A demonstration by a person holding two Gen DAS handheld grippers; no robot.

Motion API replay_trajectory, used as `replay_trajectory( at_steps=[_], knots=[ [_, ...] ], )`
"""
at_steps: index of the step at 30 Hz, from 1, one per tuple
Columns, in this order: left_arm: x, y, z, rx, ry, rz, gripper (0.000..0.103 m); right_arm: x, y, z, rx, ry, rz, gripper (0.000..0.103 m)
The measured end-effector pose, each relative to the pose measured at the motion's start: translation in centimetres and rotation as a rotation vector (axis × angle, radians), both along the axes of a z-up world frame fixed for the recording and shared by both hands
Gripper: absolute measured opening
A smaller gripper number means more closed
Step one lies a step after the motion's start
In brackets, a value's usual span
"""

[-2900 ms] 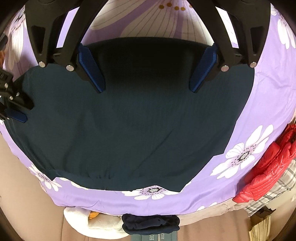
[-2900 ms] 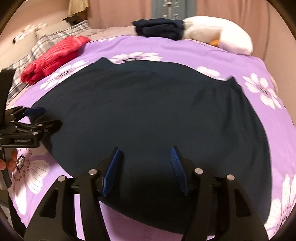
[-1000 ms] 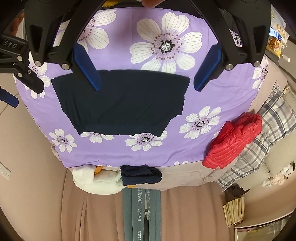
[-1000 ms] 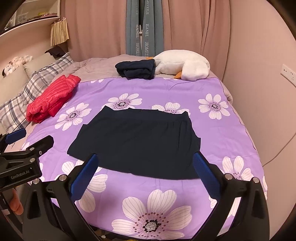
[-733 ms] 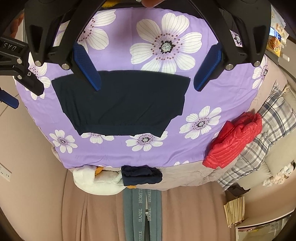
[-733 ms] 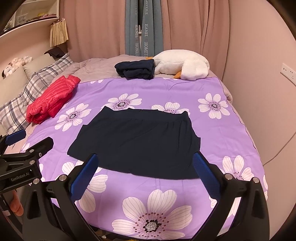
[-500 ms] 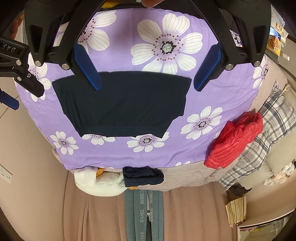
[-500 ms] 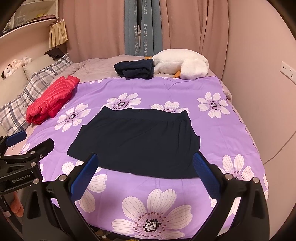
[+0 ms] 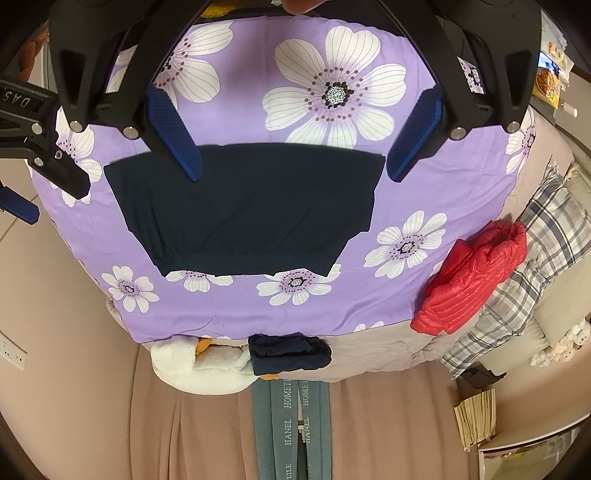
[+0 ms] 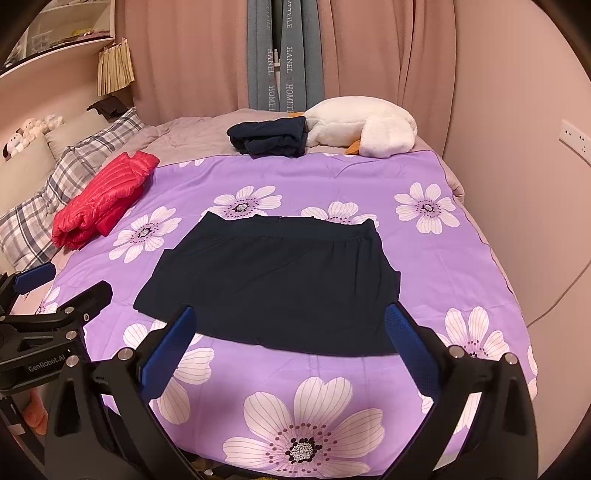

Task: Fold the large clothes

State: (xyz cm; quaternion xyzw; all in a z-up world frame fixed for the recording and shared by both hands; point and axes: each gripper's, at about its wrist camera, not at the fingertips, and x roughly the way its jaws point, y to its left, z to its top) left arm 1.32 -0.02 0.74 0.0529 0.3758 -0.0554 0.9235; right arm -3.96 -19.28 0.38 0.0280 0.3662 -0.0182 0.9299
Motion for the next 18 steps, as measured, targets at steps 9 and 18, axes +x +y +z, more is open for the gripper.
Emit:
replay_trajectory(
  at_steps=[9,18],
  knots=[
    [0.11,0.02,-0.08,-0.002,0.0,-0.002,0.101,0.02,-0.03,-0.05,0.0,0.002,0.002,0.102],
    [0.27,-0.07,0.1,-0.007,-0.013,-0.002,0.101,0.16,0.06,-0.1,0.001,0.004,0.004,0.102]
  ],
)
